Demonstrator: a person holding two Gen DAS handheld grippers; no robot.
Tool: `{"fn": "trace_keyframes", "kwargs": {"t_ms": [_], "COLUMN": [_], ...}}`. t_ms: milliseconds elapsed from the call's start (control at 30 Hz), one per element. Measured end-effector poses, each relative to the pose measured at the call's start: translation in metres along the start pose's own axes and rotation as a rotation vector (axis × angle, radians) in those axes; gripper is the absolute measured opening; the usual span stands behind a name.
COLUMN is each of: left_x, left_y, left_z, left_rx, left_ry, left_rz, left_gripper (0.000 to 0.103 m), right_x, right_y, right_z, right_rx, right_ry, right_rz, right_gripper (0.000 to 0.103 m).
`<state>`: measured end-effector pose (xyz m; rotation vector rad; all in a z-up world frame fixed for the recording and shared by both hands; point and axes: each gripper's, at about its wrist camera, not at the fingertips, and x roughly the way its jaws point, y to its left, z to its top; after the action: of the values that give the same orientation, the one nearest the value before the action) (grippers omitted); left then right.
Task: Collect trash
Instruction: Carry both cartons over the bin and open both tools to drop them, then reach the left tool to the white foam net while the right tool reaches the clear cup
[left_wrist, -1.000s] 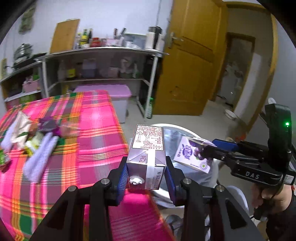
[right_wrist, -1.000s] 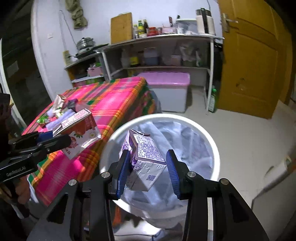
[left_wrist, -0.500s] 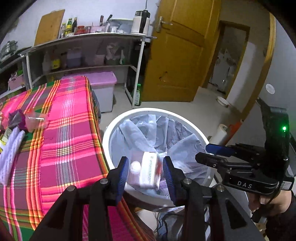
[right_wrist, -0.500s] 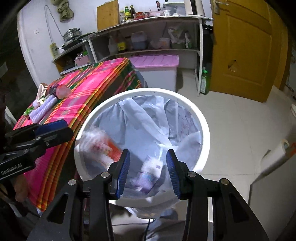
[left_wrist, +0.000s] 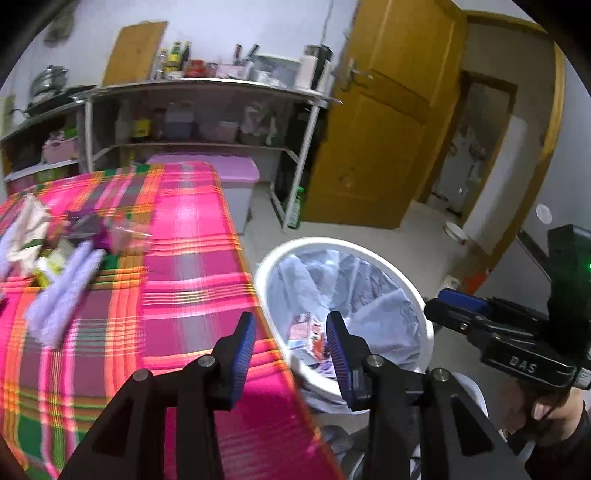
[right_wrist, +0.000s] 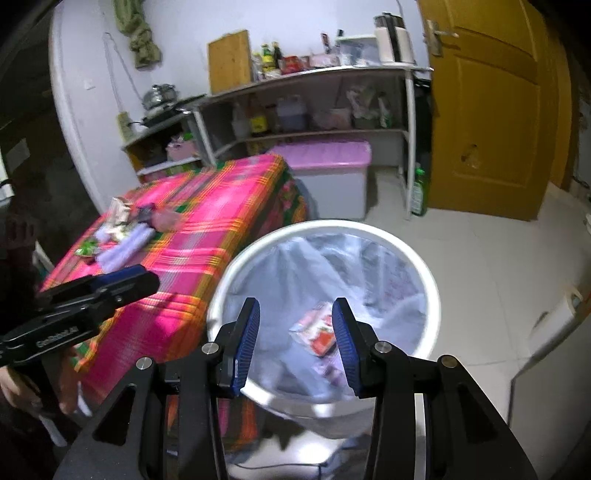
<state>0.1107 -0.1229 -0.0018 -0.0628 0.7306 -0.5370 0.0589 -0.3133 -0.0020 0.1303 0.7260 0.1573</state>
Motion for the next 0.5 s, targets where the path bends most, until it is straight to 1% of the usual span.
{"fn": "trace_keyframes", "kwargs": {"t_ms": [100,200,333,500], "left_x": [-0.018,-0.036,-0.052,-0.067], "left_y": [0.012,0.026,0.048,0.074], "left_z": [-0.002,-0.006,-0.01,-0.014], "left_rx": [-0.018,-0.033,-0.062,-0.098], "left_ry": [-0.028,-0.055,-0.067,-0.086], "left_rz": [0.039,0.095,0.159,0.223], "left_gripper": [0.04,0.04,0.04,0.04], "right_x": [0.0,0.006,0.017,0.026], "right_y": [0.024,0.044,0.059,0.082], "right_z": [0.002,0.003,0.006,0.012], "right_rx": [-0.032,-0.053,-0.057,-0.104], "right_ry": [-0.008,-0.012,0.006,-0.006], "right_rz": [0.043,0.081,0.122,0.141], "right_gripper": [0.042,0.042,0.042,0.043]}}
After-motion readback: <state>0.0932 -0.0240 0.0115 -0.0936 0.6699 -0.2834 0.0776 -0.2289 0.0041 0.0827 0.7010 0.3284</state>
